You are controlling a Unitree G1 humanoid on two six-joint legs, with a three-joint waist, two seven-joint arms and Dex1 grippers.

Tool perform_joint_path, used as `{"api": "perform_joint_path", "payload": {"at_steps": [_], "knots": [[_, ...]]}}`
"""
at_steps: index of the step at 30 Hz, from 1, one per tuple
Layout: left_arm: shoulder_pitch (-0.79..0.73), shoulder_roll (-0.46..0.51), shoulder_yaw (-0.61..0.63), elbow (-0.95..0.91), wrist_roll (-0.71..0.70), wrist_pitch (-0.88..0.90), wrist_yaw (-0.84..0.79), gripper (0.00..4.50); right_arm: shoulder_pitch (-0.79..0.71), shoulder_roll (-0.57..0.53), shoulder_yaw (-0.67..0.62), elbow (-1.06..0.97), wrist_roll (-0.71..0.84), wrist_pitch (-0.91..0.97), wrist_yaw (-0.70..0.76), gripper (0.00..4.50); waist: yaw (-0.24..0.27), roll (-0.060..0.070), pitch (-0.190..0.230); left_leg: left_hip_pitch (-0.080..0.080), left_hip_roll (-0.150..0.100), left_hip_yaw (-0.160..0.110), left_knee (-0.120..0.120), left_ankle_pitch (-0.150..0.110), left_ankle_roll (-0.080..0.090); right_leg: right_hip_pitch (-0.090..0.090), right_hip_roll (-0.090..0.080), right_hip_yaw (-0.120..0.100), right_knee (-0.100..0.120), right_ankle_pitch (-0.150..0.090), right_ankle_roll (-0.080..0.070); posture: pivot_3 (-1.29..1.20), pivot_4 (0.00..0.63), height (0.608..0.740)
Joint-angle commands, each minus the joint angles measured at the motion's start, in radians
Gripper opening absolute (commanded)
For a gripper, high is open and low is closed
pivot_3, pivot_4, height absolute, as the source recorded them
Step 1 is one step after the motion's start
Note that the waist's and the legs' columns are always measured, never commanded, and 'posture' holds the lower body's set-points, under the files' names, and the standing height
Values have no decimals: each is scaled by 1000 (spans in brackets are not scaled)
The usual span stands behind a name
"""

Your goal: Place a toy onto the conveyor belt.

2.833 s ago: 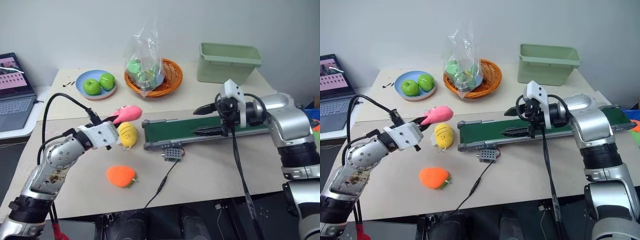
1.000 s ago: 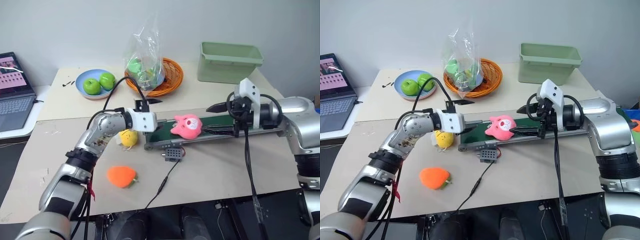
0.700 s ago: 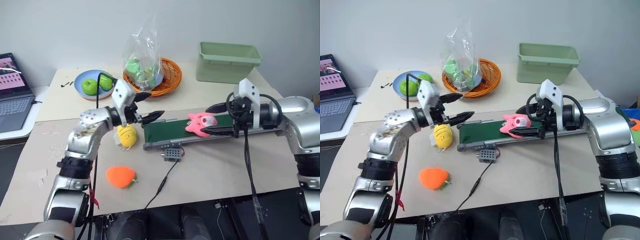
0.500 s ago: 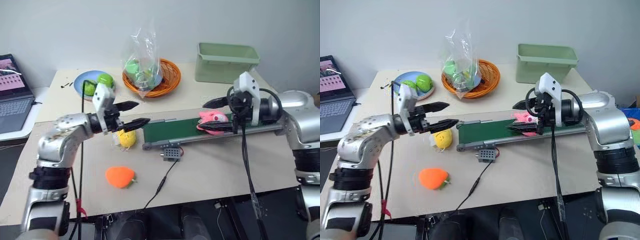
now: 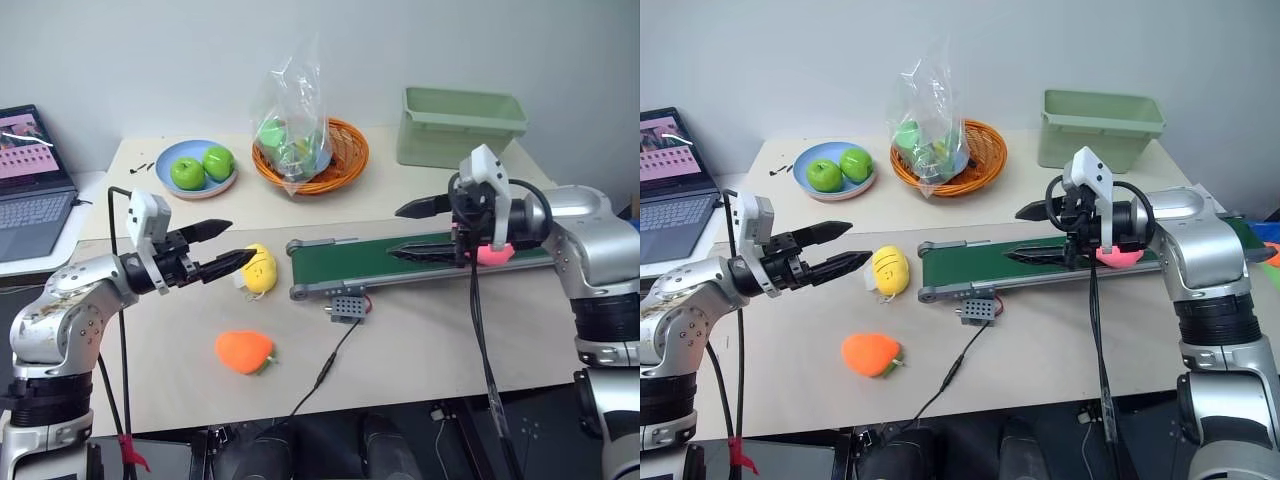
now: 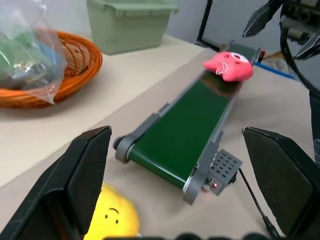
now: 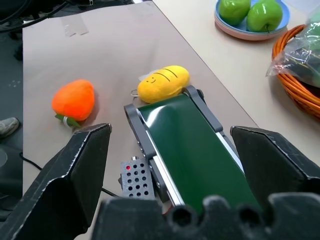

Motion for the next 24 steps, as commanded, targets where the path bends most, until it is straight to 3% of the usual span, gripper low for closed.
{"api": "perform_joint_path", "payload": {"at_steps": [1,24], "knots": [[-38,19,15,-28,-12,3,22,4484,-25,1,-34,-7,18,-28,-1,4500,0,0,0,0,0,0,0,0,0,0,0,0,0,0,0,0,150,740],[-133,-31,-52,-47,-53,80,106,4484,-9,21,-37,-9,19,-29,-27,4500,-3,0,0,0,0,0,0,0,0,0,0,0,0,0,0,0,150,740]]}}
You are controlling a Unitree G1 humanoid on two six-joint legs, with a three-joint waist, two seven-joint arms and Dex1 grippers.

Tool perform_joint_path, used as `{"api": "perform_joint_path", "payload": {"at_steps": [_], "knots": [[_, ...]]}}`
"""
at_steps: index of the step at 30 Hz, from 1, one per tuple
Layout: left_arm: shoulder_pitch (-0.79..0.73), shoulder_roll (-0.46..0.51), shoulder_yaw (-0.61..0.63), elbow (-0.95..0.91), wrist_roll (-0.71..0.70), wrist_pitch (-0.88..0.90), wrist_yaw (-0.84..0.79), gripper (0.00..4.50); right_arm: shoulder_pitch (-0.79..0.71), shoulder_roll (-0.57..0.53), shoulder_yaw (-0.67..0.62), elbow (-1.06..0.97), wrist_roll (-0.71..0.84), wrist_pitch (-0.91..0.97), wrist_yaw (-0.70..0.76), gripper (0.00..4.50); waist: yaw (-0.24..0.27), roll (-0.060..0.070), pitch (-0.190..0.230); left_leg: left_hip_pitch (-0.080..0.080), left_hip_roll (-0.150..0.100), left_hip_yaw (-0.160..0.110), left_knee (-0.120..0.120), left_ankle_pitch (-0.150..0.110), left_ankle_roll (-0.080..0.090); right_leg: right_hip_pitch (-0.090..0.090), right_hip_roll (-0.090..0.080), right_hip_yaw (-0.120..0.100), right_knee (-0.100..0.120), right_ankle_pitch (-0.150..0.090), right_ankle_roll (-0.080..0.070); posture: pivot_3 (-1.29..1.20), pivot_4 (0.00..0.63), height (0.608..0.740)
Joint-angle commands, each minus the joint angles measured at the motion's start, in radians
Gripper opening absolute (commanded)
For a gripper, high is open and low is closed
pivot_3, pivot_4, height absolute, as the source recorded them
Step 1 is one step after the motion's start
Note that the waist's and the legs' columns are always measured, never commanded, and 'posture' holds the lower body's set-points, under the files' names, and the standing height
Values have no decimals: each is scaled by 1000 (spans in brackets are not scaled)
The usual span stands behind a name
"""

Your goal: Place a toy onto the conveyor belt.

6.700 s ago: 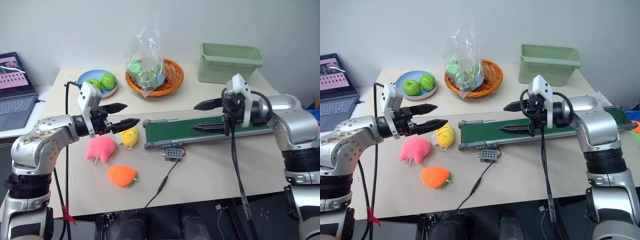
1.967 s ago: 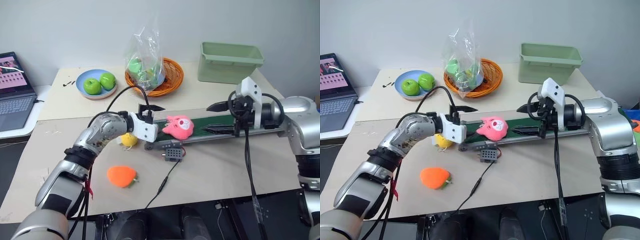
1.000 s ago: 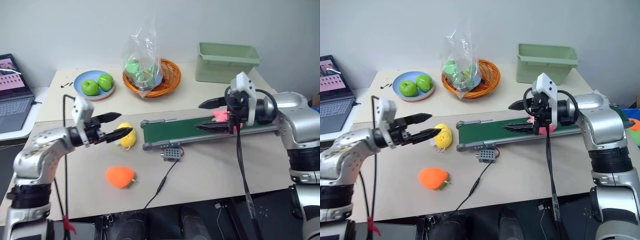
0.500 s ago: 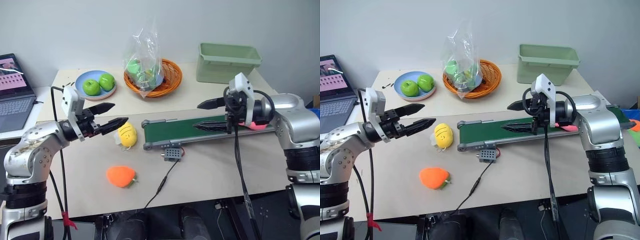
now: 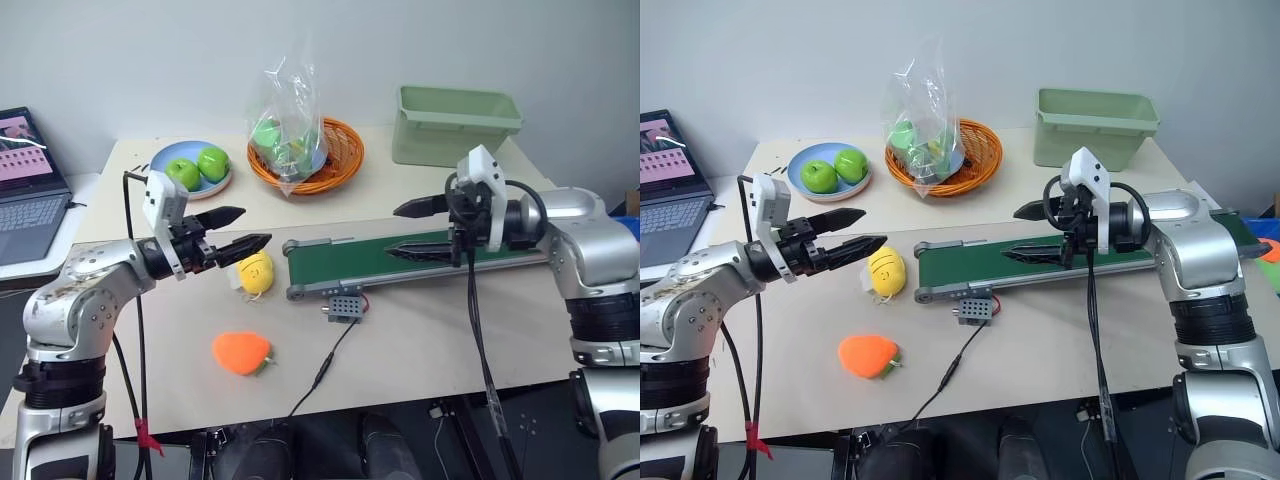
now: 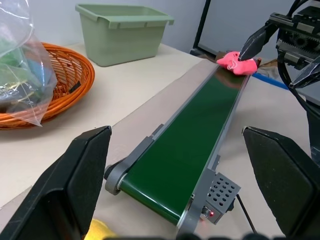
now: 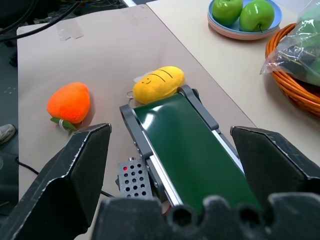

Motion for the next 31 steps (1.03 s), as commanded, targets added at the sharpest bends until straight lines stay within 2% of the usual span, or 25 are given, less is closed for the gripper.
{"api": "perform_joint_path", "payload": {"at_steps": [1,31], "knots": [[-36,-4,-2,-30,-13,-1,11,4484,-9,3,-37,-19,20,-23,-9,4500,1,0,0,0,0,0,0,0,0,0,0,0,0,0,0,0,150,740],[-56,-1,-28,-25,-7,7,19,4484,1,9,-33,-24,19,-25,-20,4500,1,0,0,0,0,0,0,0,-1,0,0,0,0,0,0,0,150,740]]}}
